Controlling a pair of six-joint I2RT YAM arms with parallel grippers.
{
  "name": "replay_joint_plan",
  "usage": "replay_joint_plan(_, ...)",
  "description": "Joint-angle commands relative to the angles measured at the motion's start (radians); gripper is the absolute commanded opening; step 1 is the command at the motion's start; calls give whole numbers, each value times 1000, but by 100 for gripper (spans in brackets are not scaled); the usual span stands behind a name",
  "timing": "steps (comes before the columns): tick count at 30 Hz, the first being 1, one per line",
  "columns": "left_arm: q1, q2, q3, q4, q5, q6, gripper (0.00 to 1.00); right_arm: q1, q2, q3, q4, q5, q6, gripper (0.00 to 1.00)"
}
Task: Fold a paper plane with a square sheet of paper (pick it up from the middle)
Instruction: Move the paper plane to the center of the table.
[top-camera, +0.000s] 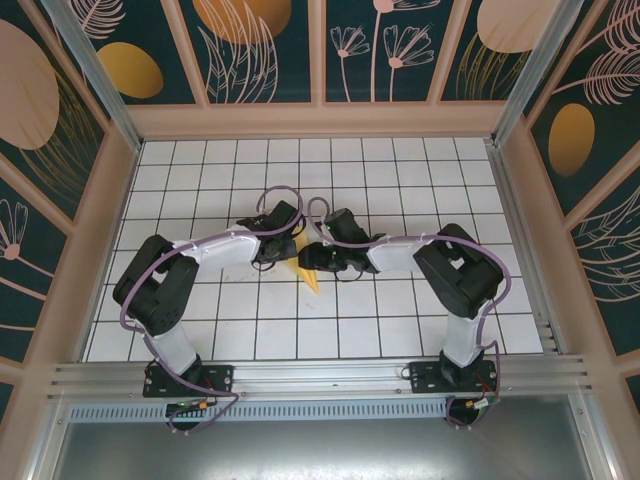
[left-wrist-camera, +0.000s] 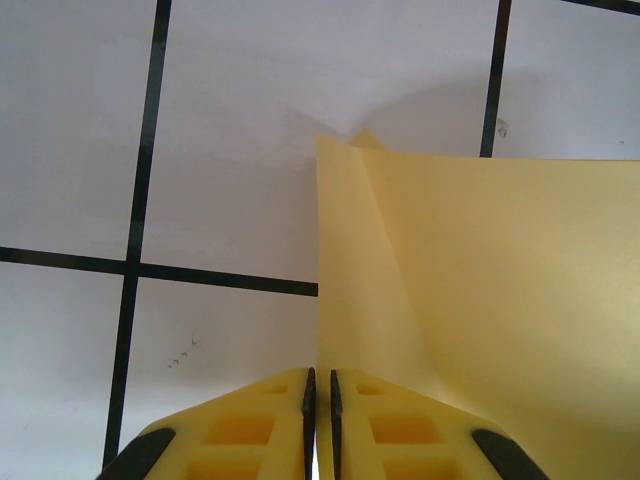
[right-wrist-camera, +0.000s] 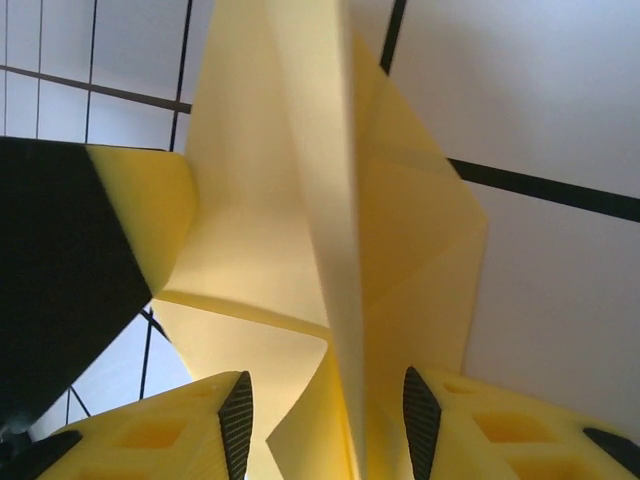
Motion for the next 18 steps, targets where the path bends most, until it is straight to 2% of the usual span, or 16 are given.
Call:
replay_joint_plan(1, 7, -27, -4, 4, 9, 8, 17, 17, 23, 37, -44, 3, -35, 43)
replay_joint_plan(4, 7, -27, -5, 6, 8, 6, 17, 21, 39, 48, -69, 42, -43, 35)
replay_joint_plan(11, 8, -69, -15, 21, 17, 4, 17, 33, 64, 74, -91, 55, -54, 30)
replay_joint_plan(14, 7, -92, -22, 46, 41, 10, 19, 38, 59, 83, -105, 74, -58, 19)
replay_joint_plan(18, 8, -153, -36, 66, 35, 1, 21, 40, 14, 87, -143, 143, -63, 10)
